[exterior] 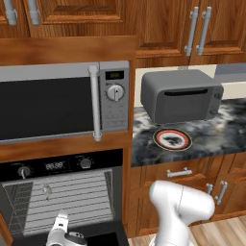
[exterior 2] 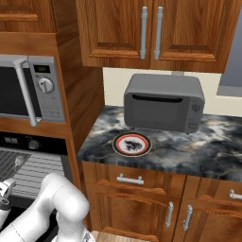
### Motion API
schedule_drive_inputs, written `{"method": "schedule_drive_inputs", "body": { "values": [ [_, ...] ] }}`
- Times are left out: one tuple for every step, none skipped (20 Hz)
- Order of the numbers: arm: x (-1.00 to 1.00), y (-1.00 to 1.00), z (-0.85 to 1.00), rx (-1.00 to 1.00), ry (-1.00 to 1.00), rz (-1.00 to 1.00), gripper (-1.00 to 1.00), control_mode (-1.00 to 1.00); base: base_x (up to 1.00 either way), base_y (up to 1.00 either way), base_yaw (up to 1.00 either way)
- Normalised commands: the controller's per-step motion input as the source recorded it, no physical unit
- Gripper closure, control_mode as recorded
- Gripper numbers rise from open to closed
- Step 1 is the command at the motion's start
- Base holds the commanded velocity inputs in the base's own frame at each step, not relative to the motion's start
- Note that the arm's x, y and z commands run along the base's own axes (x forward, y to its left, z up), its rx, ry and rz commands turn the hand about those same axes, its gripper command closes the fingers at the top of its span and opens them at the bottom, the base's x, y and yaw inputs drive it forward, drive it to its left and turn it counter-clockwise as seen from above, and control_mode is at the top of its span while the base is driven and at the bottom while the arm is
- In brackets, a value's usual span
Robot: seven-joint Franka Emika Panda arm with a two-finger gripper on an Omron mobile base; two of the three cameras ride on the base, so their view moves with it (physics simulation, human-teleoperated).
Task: Take the fish from the oven and place it on the plate on the counter.
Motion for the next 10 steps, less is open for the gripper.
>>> {"method": "schedule_drive_inputs", "body": {
  "values": [
    [-1.00,0.00,-0.89,0.00,0.02,0.01,1.00,-1.00,0.00,0.00,0.00],
    [-1.00,0.00,-0.84,0.00,0.03,0.00,1.00,-1.00,0.00,0.00,0.00],
    [-1.00,0.00,-0.84,0.00,0.03,0.00,1.00,-1.00,0.00,0.00,0.00],
    [-1.00,0.00,-0.85,0.00,0.02,0.00,1.00,-1.00,0.00,0.00,0.00],
    [-1.00,0.00,-0.85,0.00,0.03,0.00,1.00,-1.00,0.00,0.00,0.00],
    [-1.00,0.00,-0.84,0.00,0.03,0.00,1.00,-1.00,0.00,0.00,0.00],
    [-1.00,0.00,-0.82,0.00,0.04,0.00,1.00,-1.00,0.00,0.00,0.00],
    [-1.00,0.00,-0.82,0.00,0.04,0.00,1.00,-1.00,0.00,0.00,0.00],
    [-1.00,-0.02,-0.79,0.00,0.05,0.01,1.00,-1.00,0.00,0.00,0.00],
    [-1.00,-0.02,-0.80,0.00,0.05,0.01,1.00,-1.00,0.00,0.00,0.00]
  ]
}}
